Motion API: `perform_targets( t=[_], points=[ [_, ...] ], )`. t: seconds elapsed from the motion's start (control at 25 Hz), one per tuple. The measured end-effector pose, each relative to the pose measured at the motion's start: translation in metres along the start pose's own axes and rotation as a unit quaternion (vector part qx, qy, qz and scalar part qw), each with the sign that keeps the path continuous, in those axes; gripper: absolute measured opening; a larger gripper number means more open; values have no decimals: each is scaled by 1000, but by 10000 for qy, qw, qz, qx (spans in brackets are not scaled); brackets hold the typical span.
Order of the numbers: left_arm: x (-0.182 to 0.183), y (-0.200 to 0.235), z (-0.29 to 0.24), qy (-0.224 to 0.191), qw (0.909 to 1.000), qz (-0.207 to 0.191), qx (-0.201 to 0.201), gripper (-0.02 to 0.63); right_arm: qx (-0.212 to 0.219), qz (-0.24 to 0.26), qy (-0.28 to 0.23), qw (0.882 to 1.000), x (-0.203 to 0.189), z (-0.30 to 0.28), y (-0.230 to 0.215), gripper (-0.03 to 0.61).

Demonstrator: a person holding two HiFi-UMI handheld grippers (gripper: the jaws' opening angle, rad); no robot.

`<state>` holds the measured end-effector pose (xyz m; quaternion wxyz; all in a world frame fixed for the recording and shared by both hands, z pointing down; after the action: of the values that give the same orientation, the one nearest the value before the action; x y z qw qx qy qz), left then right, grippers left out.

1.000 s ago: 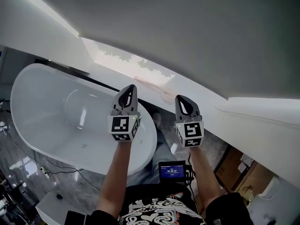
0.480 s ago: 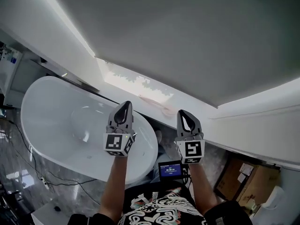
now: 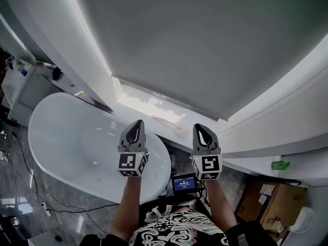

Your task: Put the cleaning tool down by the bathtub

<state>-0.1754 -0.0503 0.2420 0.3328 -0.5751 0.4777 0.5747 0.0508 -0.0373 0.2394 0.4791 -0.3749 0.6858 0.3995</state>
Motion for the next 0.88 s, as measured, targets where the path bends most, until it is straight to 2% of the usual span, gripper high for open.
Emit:
perform_targets(
  t=[0.12, 0.32, 0.44, 0.88],
  points=[
    [15, -4, 21, -100, 9999, 58, 92, 17, -116, -154, -112, 9998, 12, 21, 1, 29],
    [46, -14, 49, -304, 9990, -298, 139, 17, -124, 27, -91, 9999, 26, 44, 4, 28],
    [60, -15, 58, -479, 9984, -287, 128, 17, -186, -61, -191, 9996, 33, 49, -2, 28],
    [66, -30, 77, -571, 9982, -159, -112, 17, -161, -4, -386, 9991, 48, 76, 5, 28]
  ],
)
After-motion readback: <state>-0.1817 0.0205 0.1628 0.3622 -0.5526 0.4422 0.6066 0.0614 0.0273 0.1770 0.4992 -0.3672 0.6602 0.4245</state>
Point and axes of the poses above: the fingertips, and each gripper's own axes: z backward along the fingers, y to its left, x out of its top, the point moved 4 cm from there along z, backward along the fingers, and after that the axes turned 6 degrees about z, right-handed, at the moved point
